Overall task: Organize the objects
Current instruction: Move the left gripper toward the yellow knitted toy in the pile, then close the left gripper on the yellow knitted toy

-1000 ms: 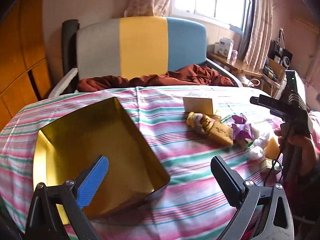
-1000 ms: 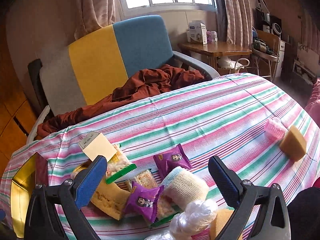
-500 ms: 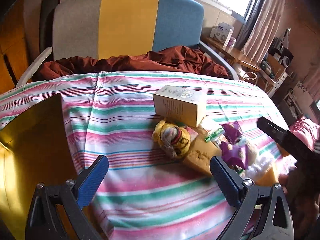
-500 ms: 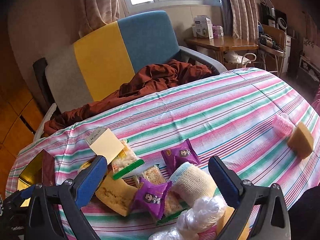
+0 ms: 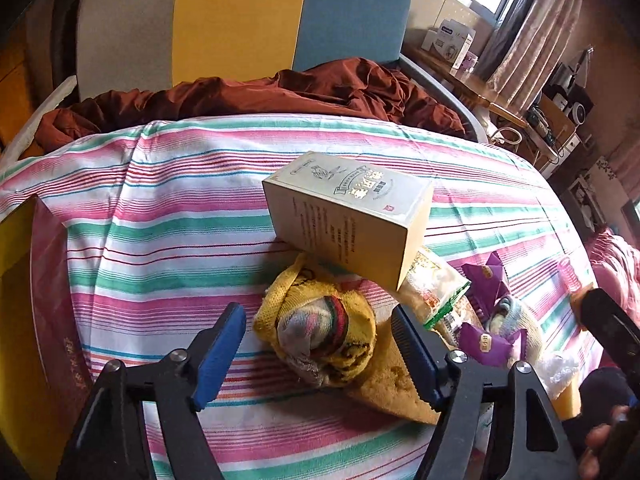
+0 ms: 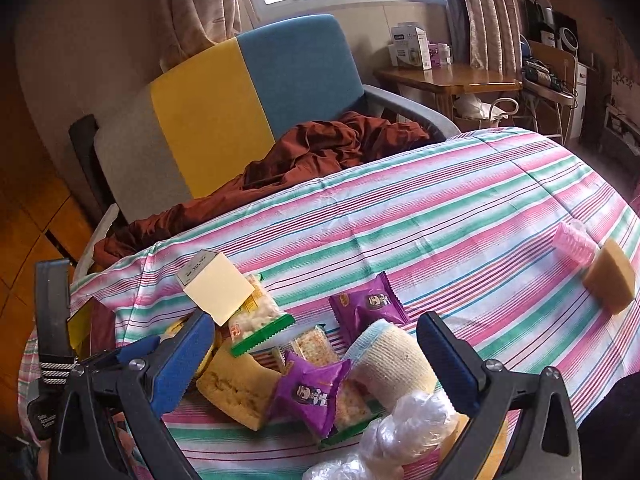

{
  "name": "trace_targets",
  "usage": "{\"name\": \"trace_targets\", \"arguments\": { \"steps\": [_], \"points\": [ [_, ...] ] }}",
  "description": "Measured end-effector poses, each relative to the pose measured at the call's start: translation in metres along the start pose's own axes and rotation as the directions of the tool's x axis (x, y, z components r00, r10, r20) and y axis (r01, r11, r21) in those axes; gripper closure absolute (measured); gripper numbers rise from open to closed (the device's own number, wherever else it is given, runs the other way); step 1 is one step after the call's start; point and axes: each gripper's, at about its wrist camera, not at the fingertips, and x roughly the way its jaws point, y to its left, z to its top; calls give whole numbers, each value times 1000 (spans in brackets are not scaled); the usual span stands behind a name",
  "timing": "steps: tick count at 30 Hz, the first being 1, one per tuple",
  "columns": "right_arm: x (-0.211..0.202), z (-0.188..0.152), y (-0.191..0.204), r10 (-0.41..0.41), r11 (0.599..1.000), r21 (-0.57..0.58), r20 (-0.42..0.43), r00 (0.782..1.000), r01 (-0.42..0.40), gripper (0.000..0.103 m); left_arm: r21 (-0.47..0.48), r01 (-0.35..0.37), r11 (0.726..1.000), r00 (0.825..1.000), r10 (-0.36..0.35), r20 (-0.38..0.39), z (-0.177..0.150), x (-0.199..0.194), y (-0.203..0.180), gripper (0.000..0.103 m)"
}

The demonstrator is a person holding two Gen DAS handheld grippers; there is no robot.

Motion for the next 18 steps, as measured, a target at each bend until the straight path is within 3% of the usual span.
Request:
{"name": "trace_targets", "arguments": {
  "steps": [4,7,10,18],
  "points": [
    [0,0,0,0,1000,-3,-2,1000,0,0,-25,38,999,998,-39,-41,-4,16,5,50],
    [2,0,1,1,1000,-2,-11,1000,-1,0,-42,71,997,997,-72,-15,-10,12,10,61],
    [2,-1,2,-4,1000,-10,-12,1000,4,0,-51,75,996,997,-75,4,-15,1,13,63],
    [10,-5,9,-17,999,-52,-49,999,14,0,58,32,998,998,-35,43,-55,-23,0,64]
  ]
}}
